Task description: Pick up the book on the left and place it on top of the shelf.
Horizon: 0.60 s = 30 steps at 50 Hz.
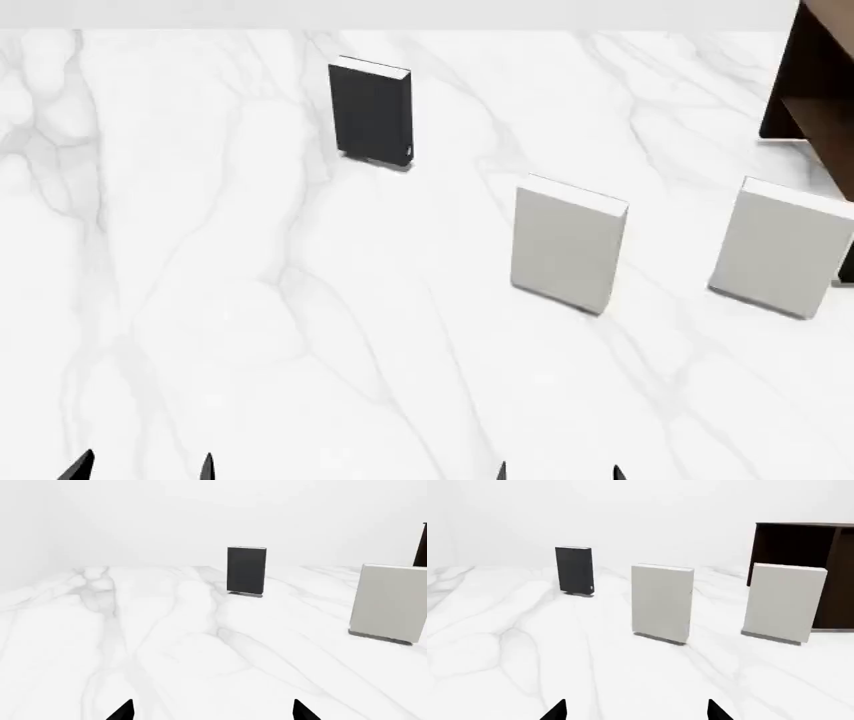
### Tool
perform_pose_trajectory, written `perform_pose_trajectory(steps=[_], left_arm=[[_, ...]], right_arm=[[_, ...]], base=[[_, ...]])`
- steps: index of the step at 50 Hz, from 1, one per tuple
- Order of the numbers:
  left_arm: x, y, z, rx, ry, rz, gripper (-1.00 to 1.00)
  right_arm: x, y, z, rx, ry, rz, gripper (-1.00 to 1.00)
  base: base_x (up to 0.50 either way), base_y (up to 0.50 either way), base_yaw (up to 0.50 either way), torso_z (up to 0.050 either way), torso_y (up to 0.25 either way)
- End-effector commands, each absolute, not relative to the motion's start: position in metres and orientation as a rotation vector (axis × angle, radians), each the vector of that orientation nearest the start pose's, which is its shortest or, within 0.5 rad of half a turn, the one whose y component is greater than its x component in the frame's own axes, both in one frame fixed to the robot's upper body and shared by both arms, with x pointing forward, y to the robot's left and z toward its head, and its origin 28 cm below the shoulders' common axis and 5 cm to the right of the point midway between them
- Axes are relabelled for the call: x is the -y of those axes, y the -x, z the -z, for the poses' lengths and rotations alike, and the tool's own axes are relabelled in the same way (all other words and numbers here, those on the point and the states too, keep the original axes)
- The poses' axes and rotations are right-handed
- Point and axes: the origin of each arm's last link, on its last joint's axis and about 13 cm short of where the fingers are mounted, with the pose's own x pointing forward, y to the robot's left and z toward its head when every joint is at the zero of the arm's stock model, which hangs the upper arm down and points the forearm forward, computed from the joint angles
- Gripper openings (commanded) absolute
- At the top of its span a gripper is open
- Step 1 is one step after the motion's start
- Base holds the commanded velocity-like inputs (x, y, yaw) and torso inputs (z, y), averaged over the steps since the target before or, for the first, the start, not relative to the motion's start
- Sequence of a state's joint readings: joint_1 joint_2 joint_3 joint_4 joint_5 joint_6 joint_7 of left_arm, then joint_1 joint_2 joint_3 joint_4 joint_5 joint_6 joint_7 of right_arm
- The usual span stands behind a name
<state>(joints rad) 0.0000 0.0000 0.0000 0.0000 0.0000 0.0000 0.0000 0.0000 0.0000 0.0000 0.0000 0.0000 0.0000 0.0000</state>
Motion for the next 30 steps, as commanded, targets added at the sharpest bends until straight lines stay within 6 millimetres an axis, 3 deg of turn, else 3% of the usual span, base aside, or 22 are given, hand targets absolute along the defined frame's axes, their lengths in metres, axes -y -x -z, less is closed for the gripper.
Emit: perform_pose_trajectory(steps=[1, 26, 30], left_arm=[[-0.2054, -0.2111, -0.0122, 0.001, -0.013, -0.005, 1.0], [-0.2043, -0.2097, -0.0122, -0.004, 0.004, 0.026, 1.0], [-0.2042, -0.2094, -0.0122, -0.004, 0.007, 0.028, 1.0]], right_arm=[[0.0961, -0.2102, -0.0099, 0.001, 0.002, 0.005, 1.0], [0.0958, -0.208, -0.0145, 0.003, -0.009, -0.011, 1.0], [0.096, -0.2084, -0.0123, -0.009, -0.018, -0.014, 1.0]], base=[[0.0, 0.0, 0.0, 0.0, 0.0], [0.0, 0.0, 0.0, 0.0, 0.0], [0.0, -0.46, 0.0, 0.0, 0.0]])
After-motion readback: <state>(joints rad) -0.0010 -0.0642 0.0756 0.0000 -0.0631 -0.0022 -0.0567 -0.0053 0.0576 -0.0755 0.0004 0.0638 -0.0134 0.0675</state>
